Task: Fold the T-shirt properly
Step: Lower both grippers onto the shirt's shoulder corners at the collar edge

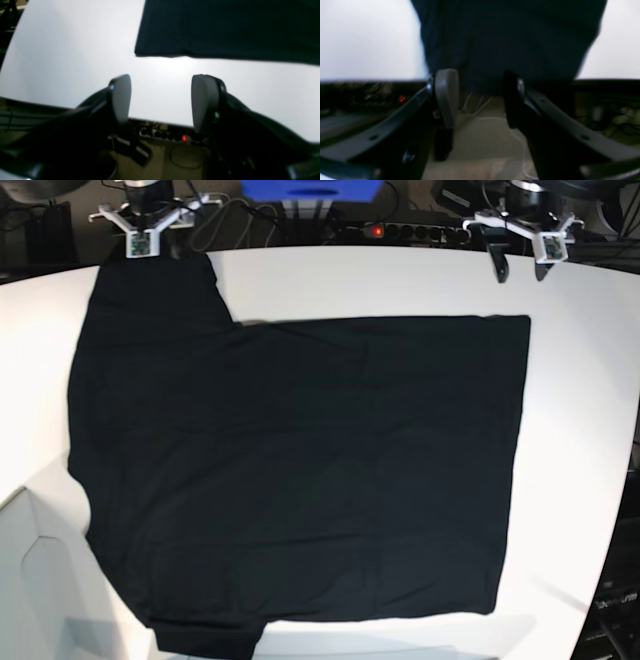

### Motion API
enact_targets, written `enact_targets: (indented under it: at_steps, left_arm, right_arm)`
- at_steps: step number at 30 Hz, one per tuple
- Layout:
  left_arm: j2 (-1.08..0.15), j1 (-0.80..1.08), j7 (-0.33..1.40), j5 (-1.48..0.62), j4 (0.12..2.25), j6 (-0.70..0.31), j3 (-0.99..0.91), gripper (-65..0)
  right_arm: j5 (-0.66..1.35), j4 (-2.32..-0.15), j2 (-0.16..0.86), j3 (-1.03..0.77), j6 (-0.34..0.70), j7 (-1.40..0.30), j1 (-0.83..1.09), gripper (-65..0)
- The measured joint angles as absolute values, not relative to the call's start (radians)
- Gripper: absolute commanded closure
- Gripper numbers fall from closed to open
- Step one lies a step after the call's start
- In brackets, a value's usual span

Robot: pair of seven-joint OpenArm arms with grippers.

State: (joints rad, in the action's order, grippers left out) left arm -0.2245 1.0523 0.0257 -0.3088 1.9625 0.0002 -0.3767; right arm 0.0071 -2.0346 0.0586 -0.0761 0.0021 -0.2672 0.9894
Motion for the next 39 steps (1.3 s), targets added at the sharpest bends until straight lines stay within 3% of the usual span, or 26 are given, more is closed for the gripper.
enact_targets:
  at_steps: [19,24,39]
  left_arm:
    - [-0.215,0.712,0.028,-0.316,1.624,-0.003,-0.428,-37.1]
    - [-0.217,0.672,0.026,-0.349,1.579,-0.003,-0.426,-37.2]
    - [-0.255,0.62,0.093,-0.432,1.552,-0.003,-0.35,-36.6]
  right_arm:
    - [0.005,-2.031,0.063,-0.176,0.002,-0.278,0.861,-30.4]
    - [0.005,-2.031,0.076,-0.176,0.002,-0.278,0.862,-33.4]
    - [0.005,-2.031,0.083,-0.176,0.002,-0.277,0.862,-33.7]
